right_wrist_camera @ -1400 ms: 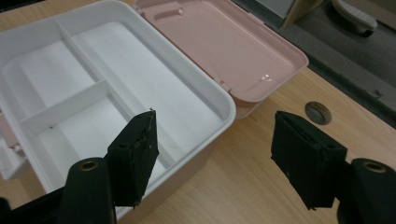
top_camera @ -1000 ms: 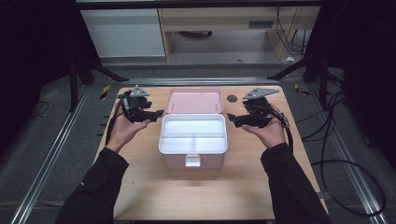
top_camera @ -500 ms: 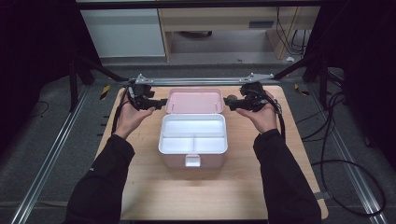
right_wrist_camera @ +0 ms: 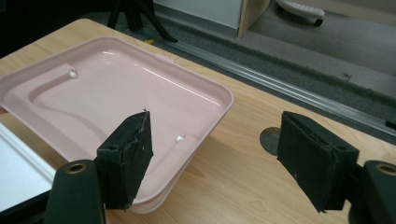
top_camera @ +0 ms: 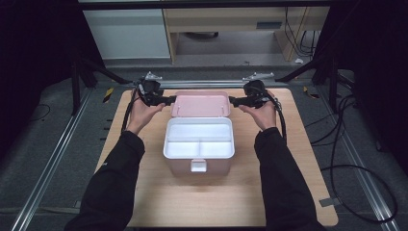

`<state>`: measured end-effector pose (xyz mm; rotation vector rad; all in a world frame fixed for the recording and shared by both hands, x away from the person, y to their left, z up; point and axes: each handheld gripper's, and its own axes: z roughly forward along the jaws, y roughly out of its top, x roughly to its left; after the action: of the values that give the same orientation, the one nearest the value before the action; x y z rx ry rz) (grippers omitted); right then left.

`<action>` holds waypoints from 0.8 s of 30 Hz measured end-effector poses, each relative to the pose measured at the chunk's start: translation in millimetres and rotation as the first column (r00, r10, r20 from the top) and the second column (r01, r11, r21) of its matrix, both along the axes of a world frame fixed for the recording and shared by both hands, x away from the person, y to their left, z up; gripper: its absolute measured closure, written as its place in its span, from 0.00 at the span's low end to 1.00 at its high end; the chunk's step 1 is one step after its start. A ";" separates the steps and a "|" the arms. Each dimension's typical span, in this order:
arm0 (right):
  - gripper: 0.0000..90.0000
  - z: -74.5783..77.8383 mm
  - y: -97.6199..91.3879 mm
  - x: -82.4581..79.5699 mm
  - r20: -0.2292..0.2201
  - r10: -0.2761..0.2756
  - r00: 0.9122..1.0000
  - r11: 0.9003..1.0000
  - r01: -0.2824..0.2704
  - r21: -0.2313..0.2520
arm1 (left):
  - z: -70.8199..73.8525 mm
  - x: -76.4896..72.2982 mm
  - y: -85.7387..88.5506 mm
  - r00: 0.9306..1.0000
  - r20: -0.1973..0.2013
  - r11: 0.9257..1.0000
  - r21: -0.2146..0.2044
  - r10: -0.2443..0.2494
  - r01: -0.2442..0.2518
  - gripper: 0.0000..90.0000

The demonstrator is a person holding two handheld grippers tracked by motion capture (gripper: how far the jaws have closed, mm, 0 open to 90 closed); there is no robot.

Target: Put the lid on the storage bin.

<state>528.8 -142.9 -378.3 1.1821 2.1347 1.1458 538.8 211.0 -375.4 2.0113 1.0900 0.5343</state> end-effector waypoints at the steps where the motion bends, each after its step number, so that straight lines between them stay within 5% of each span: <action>1: 0.30 -2.5 0.9 1.9 -0.001 -0.001 1.000 1.000 0.001 0.004 | -3.6 2.5 -2.1 1.000 -0.006 1.000 0.011 0.002 -0.002 0.39; 10: 0.35 -30.3 17.5 15.7 -0.072 0.036 0.997 0.999 -0.038 -0.021 | -32.9 11.0 -9.4 0.997 -0.076 1.000 0.016 -0.004 0.005 0.40; 20: 0.46 -47.3 23.6 22.5 -0.138 0.061 0.989 0.998 -0.063 -0.012 | -50.2 16.2 -13.4 0.990 -0.140 0.999 0.043 -0.005 0.011 0.44; 24: 0.48 -52.7 25.8 24.7 -0.159 0.073 0.985 0.997 -0.074 0.000 | -53.6 18.1 -13.2 0.989 -0.150 1.000 0.020 -0.011 0.015 0.44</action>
<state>553.5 -117.1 -431.0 1.2397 2.3165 1.1082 556.9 197.8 -429.0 2.1027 1.1639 0.3942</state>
